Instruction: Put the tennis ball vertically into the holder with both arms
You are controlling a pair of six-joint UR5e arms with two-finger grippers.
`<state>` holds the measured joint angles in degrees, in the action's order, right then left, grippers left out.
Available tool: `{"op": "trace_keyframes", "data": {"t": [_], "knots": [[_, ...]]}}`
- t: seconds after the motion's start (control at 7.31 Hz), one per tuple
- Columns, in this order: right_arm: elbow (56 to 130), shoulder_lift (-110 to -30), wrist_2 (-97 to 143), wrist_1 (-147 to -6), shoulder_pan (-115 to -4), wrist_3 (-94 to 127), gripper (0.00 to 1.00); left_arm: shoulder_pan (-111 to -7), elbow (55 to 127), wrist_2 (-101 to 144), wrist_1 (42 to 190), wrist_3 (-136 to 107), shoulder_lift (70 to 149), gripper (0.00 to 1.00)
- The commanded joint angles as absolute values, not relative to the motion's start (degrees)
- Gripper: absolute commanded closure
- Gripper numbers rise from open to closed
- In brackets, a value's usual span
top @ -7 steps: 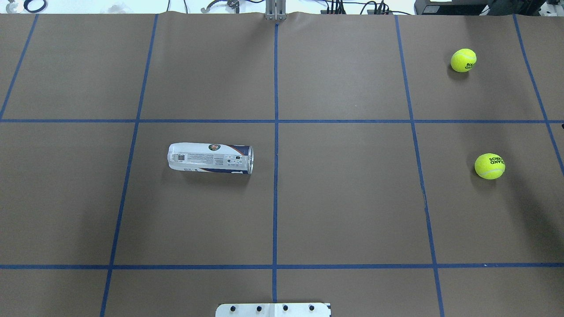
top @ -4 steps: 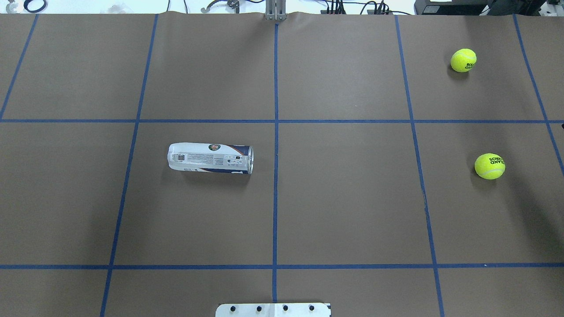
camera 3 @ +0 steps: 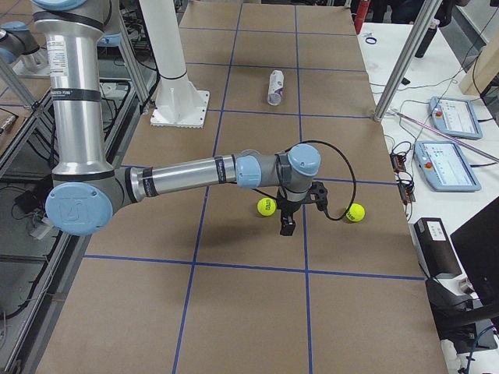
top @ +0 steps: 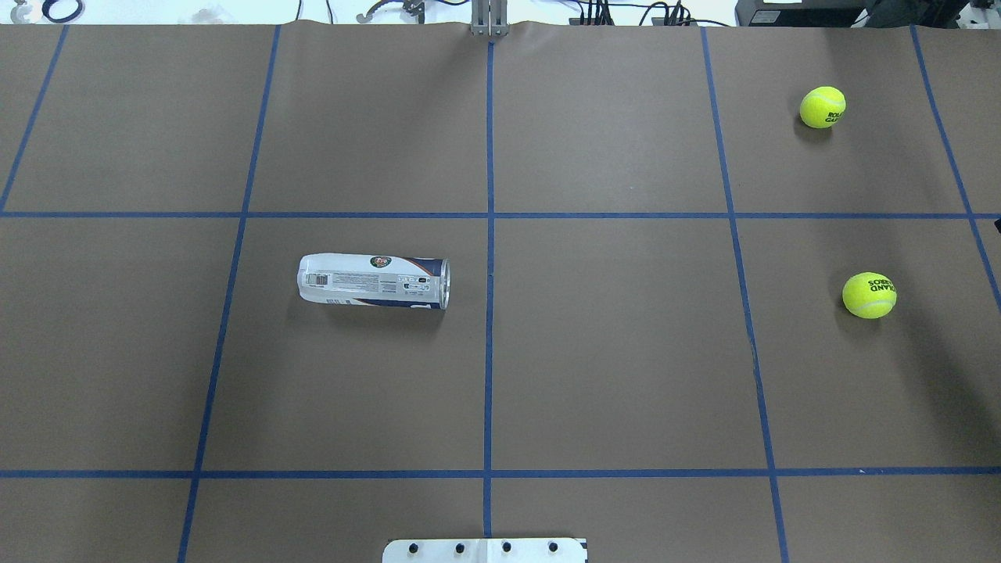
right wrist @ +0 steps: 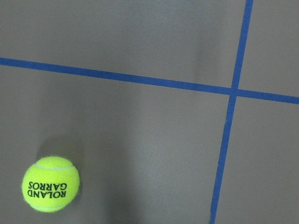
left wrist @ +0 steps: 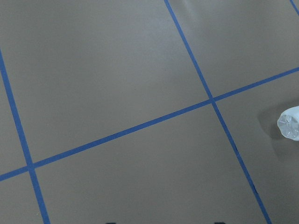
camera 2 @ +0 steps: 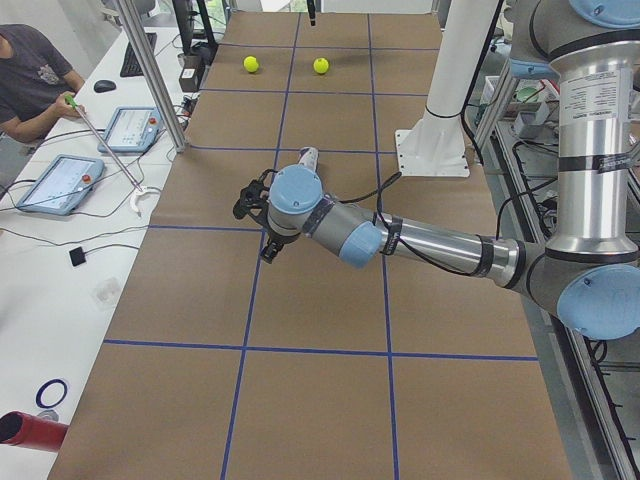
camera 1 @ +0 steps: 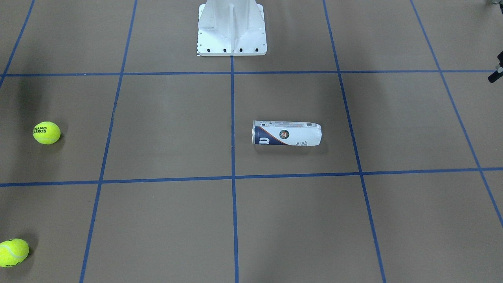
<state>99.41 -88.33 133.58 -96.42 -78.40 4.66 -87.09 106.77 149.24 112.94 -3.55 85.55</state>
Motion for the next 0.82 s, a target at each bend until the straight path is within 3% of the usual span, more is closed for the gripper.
{"op": "trace_keyframes", "data": {"t": [0.0,0.55,0.68], "knots": [[99.40,-88.42,134.64,-96.42,-78.40,4.66,0.00,-84.57,106.00,148.80,118.12,-5.08,87.80,0.01],[99.76,-88.51,135.09,-96.77,-78.49,4.75,0.00,-75.71,106.87,149.15,117.69,-9.12,93.32,0.04],[99.76,-88.33,135.26,-96.77,-78.40,4.66,0.00,-72.80,106.79,148.63,117.51,-12.10,97.86,0.02]]}}
